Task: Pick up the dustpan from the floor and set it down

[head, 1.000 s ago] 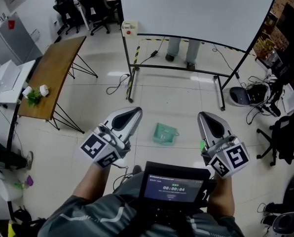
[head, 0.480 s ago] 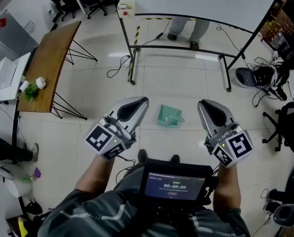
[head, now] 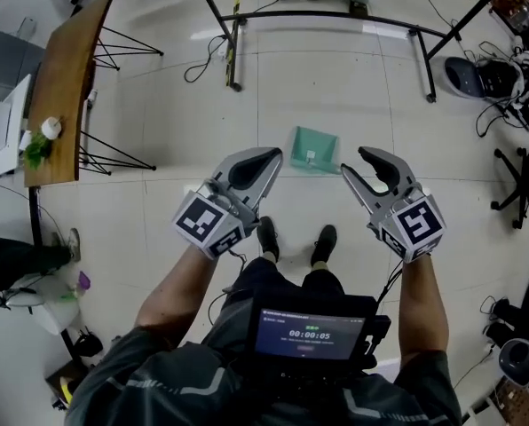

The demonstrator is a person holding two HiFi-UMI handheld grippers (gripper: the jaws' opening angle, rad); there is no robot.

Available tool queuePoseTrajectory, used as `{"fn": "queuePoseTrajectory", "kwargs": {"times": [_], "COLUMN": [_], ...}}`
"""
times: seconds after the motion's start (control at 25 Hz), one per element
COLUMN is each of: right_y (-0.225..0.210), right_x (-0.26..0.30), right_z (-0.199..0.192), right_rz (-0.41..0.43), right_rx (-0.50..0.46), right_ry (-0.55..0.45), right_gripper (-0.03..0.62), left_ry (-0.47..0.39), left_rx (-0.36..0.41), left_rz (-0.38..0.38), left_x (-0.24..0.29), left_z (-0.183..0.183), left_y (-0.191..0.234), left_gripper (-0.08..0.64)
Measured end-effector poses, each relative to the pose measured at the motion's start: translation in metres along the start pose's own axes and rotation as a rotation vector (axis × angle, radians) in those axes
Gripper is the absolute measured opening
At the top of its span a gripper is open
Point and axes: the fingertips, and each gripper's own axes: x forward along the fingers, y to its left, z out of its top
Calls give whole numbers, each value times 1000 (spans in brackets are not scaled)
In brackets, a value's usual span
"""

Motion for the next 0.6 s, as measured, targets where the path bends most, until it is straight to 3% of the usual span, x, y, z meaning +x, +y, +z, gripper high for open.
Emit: {"fn": "queuePoseTrajectory", "kwargs": {"times": [0.12,0.4,0.6], "right_y": [-7,-36,-51], "right_x": [30,98,140], "right_z": [-63,-213,-297], "right_rz": [59,116,142], "right_rx": [-28,-35,-50], "right_ry": [86,230,299], "right_gripper": [233,273,285], "left_ry": [63,165,209], "left_rx": [-32,-103,-127], "left_rz": [5,23,31], "left_x": [24,62,82], "left_z": [-60,-210,-287], "left_y": [23,76,104], "left_gripper": [25,25,25]}}
